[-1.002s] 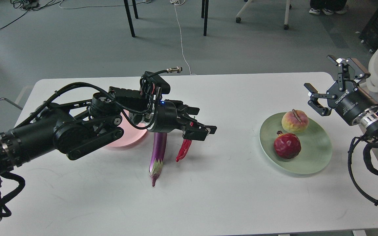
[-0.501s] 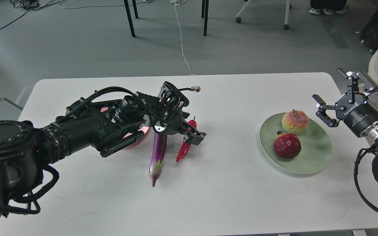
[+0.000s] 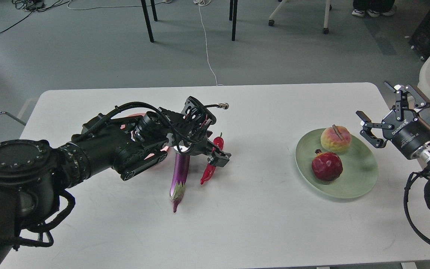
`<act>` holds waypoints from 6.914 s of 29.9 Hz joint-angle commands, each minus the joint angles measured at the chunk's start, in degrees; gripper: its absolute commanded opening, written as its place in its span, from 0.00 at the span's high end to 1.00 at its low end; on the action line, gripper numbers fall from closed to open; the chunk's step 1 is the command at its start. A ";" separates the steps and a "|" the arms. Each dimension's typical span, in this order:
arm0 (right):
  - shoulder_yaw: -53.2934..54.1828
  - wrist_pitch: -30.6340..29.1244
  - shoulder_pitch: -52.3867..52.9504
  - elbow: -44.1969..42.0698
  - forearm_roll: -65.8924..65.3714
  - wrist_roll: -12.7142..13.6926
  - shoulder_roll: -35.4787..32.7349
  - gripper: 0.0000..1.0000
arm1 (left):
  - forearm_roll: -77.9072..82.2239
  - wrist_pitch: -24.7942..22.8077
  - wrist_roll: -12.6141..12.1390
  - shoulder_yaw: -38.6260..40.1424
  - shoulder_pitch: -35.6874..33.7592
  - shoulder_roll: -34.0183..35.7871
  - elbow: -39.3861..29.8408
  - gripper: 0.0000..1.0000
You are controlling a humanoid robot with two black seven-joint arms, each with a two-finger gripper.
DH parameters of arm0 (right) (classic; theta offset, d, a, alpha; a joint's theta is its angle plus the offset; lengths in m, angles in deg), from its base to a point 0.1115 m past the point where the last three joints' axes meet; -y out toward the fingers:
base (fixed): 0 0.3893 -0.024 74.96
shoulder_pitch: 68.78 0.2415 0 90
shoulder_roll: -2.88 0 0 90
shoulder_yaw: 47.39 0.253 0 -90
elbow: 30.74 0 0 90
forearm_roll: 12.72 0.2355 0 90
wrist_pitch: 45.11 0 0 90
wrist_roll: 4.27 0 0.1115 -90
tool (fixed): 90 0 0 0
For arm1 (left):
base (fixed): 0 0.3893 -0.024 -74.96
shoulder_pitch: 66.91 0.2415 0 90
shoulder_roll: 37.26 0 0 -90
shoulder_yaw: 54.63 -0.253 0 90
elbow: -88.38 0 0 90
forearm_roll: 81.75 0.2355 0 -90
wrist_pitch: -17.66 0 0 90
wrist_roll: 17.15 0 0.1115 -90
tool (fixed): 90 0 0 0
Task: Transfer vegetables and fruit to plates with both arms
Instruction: 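Reach the left gripper over the red chili pepper and grasp it, then lift the chili pepper onto the pink plate and release it, then lower the left gripper to the purple eggplant and grasp it, then lift the eggplant onto the pink plate and release it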
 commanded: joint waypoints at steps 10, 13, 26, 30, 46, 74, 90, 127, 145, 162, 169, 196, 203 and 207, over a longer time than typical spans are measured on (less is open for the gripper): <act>-0.01 0.00 -0.39 -0.01 0.00 0.00 -0.01 0.01 | -2.09 -0.13 0.02 0.22 1.27 -0.70 -0.07 0.04; -0.01 0.00 -0.39 -0.01 -0.09 0.00 -0.01 0.01 | -2.62 -0.22 0.02 0.13 1.27 -0.70 -0.07 0.10; 0.08 0.00 -0.83 -0.01 0.00 0.00 -0.10 0.01 | -2.98 -2.77 -2.97 0.13 1.27 -0.70 -0.68 0.83; 0.08 0.00 -1.00 -0.01 0.00 0.00 -0.10 0.01 | -3.41 -2.68 -3.15 0.83 0.57 -0.70 -1.03 0.88; -0.01 0.00 -1.26 0.07 -0.18 0.00 -0.09 0.02 | -20.73 -2.59 -3.50 -0.92 -7.52 18.79 -8.41 0.86; -0.10 0.00 -1.70 0.07 -0.70 0.00 0.43 0.01 | -21.52 3.03 -2.71 -1.80 1.63 29.35 -9.29 0.08; -0.27 0.00 -1.70 0.16 -0.71 0.00 1.05 0.01 | -28.28 8.21 -25.01 9.45 8.99 34.02 -46.20 0.06; 0.17 0.00 -2.41 0.07 -0.71 0.00 1.13 0.01 | -29.34 16.04 -34.52 10.06 20.87 27.07 -44.45 0.11; 0.17 0.00 -2.41 0.25 -0.70 0.00 1.13 0.01 | -26.53 15.78 -34.08 10.68 17.03 27.25 -43.84 0.88; 0.17 0.00 -3.20 0.25 -0.70 0.00 1.13 0.01 | -12.20 1.46 -19.58 9.54 8.48 37.17 -35.40 0.84; 0.17 0.00 -3.29 0.25 -0.79 0.00 1.13 0.01 | -12.56 1.10 -19.41 9.54 9.97 37.88 -35.40 0.75; 0.25 0.00 -1.97 0.16 -0.70 0.00 1.13 0.01 | -37.74 8.99 -13.44 23.85 13.48 36.57 -36.89 0.02; 2.27 4.52 2.07 0.25 -0.70 0.00 2.53 0.01 | -58.16 26.74 -11.58 28.69 17.18 29.54 -38.12 0.02; 2.63 12.43 6.98 0.60 -0.70 0.00 5.79 0.01 | -58.87 32.12 -11.06 33.25 18.23 25.05 -37.86 0.02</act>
